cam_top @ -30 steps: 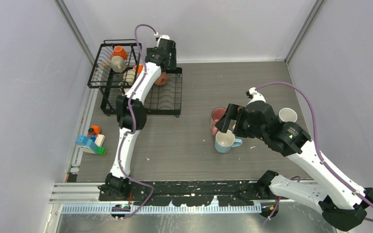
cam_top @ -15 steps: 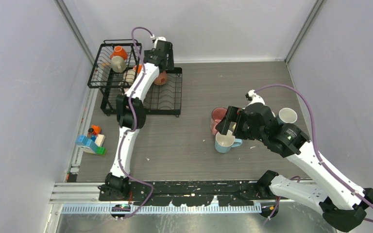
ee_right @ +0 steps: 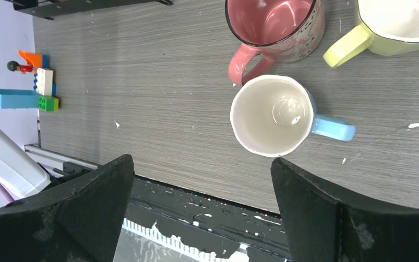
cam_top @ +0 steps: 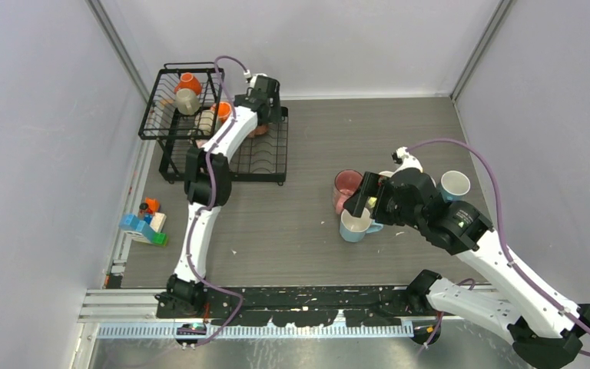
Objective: Unload the cups from the dish rack
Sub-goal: Unload the cup from the dish rack.
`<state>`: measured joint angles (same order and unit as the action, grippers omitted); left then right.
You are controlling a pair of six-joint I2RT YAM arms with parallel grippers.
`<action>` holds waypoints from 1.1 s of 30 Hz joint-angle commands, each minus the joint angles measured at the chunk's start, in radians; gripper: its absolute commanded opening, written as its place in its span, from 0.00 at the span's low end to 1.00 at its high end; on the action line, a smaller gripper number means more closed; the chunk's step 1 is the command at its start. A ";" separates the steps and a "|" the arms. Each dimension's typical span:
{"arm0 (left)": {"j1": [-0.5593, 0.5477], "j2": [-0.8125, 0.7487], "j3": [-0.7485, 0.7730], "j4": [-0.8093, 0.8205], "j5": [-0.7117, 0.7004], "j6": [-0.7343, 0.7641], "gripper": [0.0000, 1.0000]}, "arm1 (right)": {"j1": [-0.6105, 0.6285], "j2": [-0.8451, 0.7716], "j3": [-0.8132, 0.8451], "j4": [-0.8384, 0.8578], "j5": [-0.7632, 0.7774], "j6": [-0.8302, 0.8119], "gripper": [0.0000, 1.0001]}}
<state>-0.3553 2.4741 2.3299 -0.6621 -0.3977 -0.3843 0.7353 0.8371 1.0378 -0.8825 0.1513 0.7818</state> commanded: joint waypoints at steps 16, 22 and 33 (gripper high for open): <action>-0.026 -0.117 0.026 -0.083 -0.119 -0.062 1.00 | -0.003 -0.039 -0.037 0.052 0.001 0.009 1.00; 0.002 -0.038 0.157 -0.105 -0.080 -0.046 1.00 | -0.003 -0.008 -0.034 0.070 -0.017 0.006 1.00; 0.016 0.059 0.238 -0.111 -0.022 -0.013 1.00 | -0.003 0.033 -0.012 0.076 -0.029 -0.003 1.00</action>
<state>-0.3447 2.5088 2.5355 -0.7685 -0.4465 -0.4099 0.7353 0.8623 0.9977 -0.8440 0.1287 0.7876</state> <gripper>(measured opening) 0.996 0.996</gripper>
